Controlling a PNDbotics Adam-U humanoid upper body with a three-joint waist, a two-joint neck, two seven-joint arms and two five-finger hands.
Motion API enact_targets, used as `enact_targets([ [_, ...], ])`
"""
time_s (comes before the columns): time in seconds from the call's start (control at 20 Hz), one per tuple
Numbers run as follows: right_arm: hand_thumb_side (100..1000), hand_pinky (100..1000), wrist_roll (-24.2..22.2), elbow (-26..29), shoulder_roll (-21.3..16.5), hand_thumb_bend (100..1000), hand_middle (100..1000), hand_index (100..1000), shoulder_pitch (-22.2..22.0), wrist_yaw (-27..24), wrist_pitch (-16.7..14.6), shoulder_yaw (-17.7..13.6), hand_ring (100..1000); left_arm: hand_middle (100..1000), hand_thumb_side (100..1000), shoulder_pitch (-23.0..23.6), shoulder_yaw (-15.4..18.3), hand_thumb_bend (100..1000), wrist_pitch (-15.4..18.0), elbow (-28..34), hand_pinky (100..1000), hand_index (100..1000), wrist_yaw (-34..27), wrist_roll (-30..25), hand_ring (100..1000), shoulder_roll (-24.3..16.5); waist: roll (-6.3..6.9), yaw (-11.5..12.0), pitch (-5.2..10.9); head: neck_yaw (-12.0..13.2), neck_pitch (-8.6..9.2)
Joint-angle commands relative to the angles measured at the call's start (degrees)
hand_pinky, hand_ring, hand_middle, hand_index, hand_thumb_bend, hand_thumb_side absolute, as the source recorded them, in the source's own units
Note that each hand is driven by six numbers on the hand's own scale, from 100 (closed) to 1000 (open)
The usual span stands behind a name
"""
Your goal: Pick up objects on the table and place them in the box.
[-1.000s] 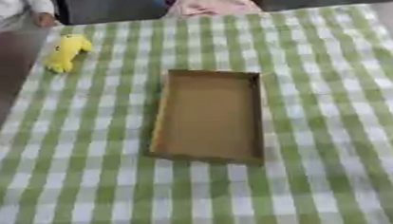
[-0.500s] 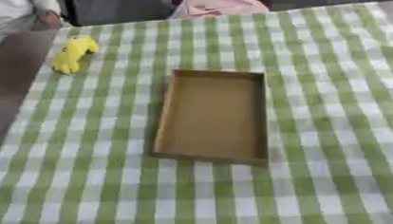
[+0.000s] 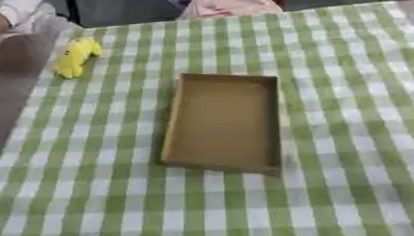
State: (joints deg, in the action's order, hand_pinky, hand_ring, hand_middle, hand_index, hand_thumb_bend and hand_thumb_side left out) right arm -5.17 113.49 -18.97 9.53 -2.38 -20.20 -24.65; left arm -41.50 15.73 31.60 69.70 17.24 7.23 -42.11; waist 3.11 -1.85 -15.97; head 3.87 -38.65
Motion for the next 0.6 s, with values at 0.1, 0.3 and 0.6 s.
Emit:
enact_targets([
  [0.1, 839, 767, -0.2, 1.1, -1.8, 100, 605, 842, 0.1, 0.3, -0.2, -0.1, 675, 809, 676, -6.0, -3.1, 403, 2.4, -9.9, 315, 536, 5.5, -1.7, 781, -5.7, 0.03, -0.1, 0.89, -0.8, 0.28],
  [0.3, 840, 767, -0.4, 1.1, -1.8, 100, 604, 842, 0.0, 0.3, 0.0, 0.0, 675, 821, 689, -12.2, -5.3, 422, 3.9, -18.7, 345, 587, 13.6, -3.0, 803, -6.3, 0.1, -0.2, 1.05, -1.0, 0.1],
  [0.6, 839, 766, -0.6, 1.1, -1.7, 100, 603, 842, -0.4, 0.2, 0.1, 0.2, 675, 839, 655, -20.1, -7.5, 483, 4.0, -29.0, 417, 713, 29.5, -5.4, 832, -4.2, -0.13, -0.2, 1.42, -1.3, -0.15],
])
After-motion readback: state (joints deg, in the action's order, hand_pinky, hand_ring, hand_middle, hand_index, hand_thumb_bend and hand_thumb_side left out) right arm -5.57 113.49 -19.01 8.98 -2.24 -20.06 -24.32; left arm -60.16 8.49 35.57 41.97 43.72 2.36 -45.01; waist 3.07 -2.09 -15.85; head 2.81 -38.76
